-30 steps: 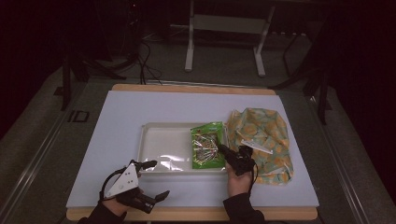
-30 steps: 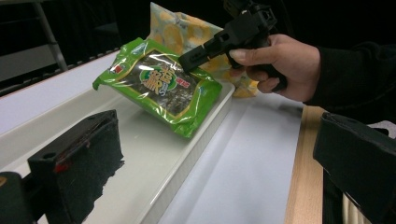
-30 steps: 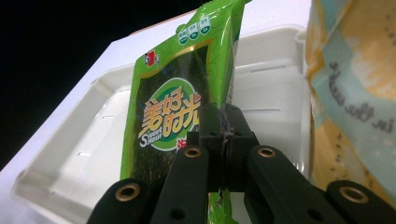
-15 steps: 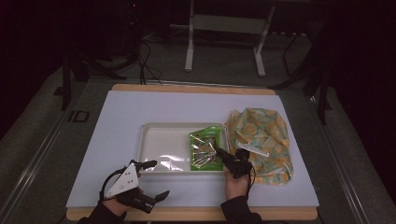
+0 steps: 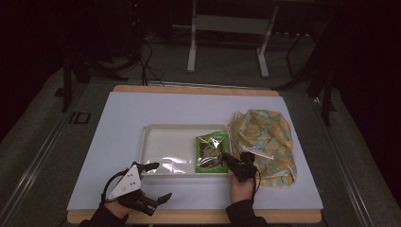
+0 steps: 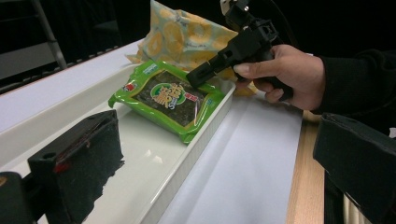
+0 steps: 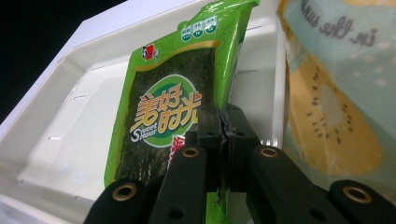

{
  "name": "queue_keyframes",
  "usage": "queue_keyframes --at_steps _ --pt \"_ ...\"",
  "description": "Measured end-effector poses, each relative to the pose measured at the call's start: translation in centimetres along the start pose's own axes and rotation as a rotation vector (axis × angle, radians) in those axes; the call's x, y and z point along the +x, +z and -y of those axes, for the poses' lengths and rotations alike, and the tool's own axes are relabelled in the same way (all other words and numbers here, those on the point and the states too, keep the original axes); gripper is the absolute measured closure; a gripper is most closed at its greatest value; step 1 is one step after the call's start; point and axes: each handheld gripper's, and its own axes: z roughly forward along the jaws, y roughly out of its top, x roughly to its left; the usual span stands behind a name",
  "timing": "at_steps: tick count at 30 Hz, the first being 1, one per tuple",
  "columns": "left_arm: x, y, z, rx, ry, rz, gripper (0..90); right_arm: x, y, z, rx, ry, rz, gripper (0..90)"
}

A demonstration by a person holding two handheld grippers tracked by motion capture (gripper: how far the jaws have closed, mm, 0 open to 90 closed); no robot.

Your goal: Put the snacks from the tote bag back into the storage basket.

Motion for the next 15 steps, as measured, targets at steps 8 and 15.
queue_keyframes --at_steps 8,15 --pt "0.0 0.0 0.0 -0.002 -0.001 -0.001 1.6 0.3 0.2 -0.3 0.019 -0.048 0.03 76.5" --pt "0.0 0.0 0.0 0.002 -0.003 -0.001 1.7 1.0 -0.7 -1.4 -0.016 -0.105 0.039 73.8"
